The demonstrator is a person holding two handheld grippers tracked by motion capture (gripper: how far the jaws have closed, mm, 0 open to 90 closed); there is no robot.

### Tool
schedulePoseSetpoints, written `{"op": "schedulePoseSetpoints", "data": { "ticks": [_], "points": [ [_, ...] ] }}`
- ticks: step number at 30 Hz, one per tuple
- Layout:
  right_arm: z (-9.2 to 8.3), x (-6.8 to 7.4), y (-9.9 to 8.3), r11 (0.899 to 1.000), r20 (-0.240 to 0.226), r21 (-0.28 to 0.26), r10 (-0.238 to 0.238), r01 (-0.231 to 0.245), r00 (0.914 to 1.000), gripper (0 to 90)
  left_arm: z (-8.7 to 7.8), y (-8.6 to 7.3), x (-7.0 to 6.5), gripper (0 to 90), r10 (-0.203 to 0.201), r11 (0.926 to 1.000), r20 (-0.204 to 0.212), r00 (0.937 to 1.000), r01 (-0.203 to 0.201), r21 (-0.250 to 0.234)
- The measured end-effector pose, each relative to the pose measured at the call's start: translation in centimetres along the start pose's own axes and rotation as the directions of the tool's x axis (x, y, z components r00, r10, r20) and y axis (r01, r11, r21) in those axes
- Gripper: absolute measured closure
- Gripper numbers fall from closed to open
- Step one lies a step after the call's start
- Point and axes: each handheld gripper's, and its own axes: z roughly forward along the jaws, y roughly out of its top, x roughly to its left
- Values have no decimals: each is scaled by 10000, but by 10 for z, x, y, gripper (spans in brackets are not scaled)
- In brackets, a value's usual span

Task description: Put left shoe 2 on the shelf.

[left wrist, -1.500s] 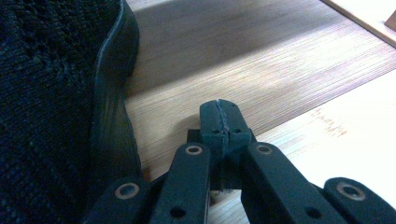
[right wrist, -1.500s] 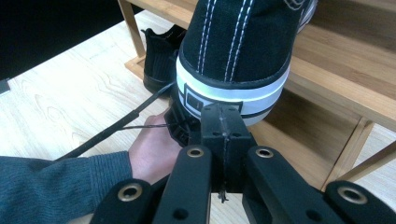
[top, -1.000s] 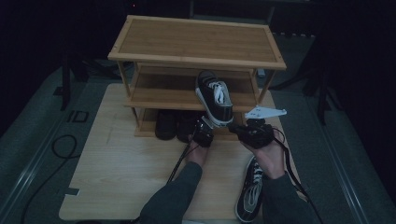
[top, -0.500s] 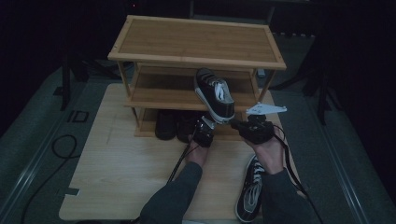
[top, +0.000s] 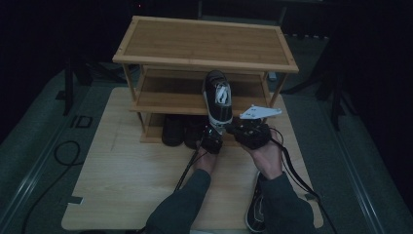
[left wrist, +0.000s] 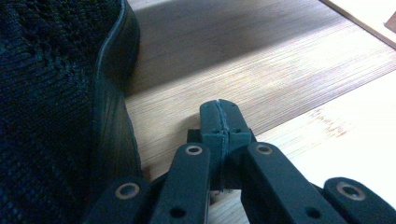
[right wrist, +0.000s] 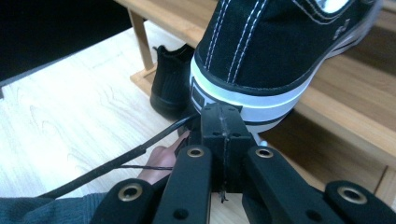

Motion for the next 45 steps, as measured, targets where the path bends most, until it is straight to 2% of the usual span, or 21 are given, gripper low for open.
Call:
{"op": "schedulePoseSetpoints", "data": {
  "ticks": [10,15,18,28,30,31,33,35,38,39,41,42,45],
  "points": [
    [7,5,0,9991,430,36,-412,411,9982,900,0,0,0,900,-3,10000,-41,10000,3,3],
    [10,4,1,9988,417,67,-492,490,9979,900,0,0,0,900,-21,10000,-29,10000,21,1],
    [11,3,2,9988,618,93,-484,479,9969,900,0,0,0,900,-33,10000,-28,10000,33,2],
    [16,-2,3,9992,780,34,-401,400,9961,900,-1,0,-1,900,-13,10000,-84,10000,13,22],
    [20,-3,4,9992,1087,16,-388,388,9933,900,-1,0,0,900,-43,10000,-54,10000,43,20],
    [22,-5,4,9995,1088,-6,-309,312,9936,900,-1,0,0,900,-46,10000,-47,10000,46,25],
    [23,-9,6,9999,790,-24,-162,164,9967,900,-1,0,-1,900,-19,10000,-79,10000,20,33],
    [25,-9,7,9998,651,-26,-191,193,9977,900,-1,0,-1,900,-22,10000,-82,10000,22,37],
    [27,-9,9,9997,696,-10,-224,225,9973,900,-1,0,-1,900,10,10000,-106,9999,-10,18],
    [28,-8,10,9997,709,2,-256,256,9972,900,0,0,0,900,96,10000,48,9999,-97,18],
    [29,-5,10,9991,941,45,-423,421,9947,900,-1,0,0,900,131,9999,-59,9999,-131,24],
    [30,-4,11,9986,1016,75,-521,516,9935,900,-1,0,-1,900,23,10000,-144,9999,-23,26],
    [33,-3,12,9986,994,8,-529,531,9936,900,-1,0,-1,900,26,10000,-130,9999,-26,29]
  ]
}}
